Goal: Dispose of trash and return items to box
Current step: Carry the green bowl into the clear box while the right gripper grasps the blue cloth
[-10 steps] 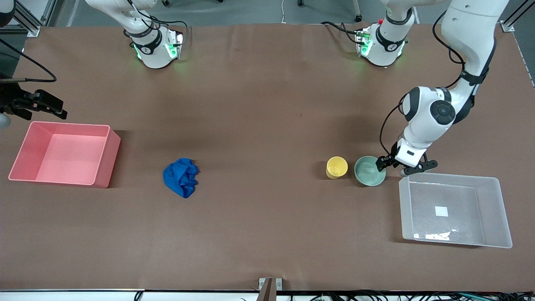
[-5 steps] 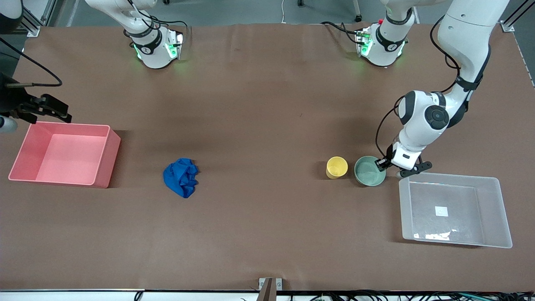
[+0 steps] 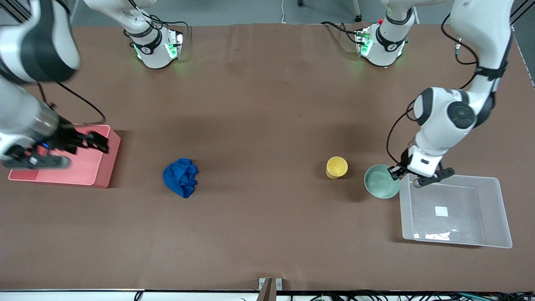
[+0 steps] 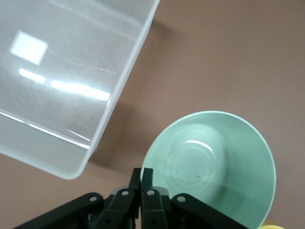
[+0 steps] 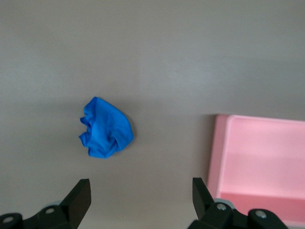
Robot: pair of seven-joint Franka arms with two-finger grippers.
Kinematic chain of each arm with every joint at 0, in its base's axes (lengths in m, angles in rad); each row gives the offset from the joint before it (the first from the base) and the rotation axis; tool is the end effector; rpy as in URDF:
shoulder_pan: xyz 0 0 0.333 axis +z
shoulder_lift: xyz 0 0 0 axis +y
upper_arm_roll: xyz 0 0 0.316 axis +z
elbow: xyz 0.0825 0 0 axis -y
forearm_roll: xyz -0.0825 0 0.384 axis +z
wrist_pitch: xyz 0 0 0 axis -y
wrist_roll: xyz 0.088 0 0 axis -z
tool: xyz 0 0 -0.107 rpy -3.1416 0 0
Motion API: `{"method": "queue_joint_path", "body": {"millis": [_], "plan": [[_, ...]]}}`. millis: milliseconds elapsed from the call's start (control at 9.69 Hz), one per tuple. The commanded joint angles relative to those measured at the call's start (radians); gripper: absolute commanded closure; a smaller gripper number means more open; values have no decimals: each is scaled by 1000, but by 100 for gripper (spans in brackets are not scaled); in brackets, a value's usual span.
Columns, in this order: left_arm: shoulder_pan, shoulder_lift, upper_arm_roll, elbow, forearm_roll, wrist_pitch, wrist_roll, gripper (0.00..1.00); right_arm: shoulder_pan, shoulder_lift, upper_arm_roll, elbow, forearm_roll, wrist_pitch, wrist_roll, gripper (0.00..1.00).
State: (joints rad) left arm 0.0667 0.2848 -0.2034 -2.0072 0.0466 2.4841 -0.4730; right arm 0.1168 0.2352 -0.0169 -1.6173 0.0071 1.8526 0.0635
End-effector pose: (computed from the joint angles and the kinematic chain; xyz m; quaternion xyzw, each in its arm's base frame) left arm 0.6125 -0.0793 0.3367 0.9826 0.1565 0.0910 0.0411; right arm 0.6304 0.0646 0.4866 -0.9998 -0.0174 0.0000 0.0014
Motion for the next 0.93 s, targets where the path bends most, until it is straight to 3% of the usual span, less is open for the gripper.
{"method": "queue_joint_path", "body": {"millis": [0,413,619,825], "plan": [[25,48,19,135,-4,-111,139,100,42,54,-1,-132,-3,209,16,6],[177,173,21,280,-2,-113,521,100,134,221,-1,-223,-3,448,15,6],[257,275,21,359,-2,-113,728,100,156,248,-1,-298,-1,571,16,7],[275,341,21,409,-2,-111,774,100,159,272,-1,-320,-1,611,16,8]]}}
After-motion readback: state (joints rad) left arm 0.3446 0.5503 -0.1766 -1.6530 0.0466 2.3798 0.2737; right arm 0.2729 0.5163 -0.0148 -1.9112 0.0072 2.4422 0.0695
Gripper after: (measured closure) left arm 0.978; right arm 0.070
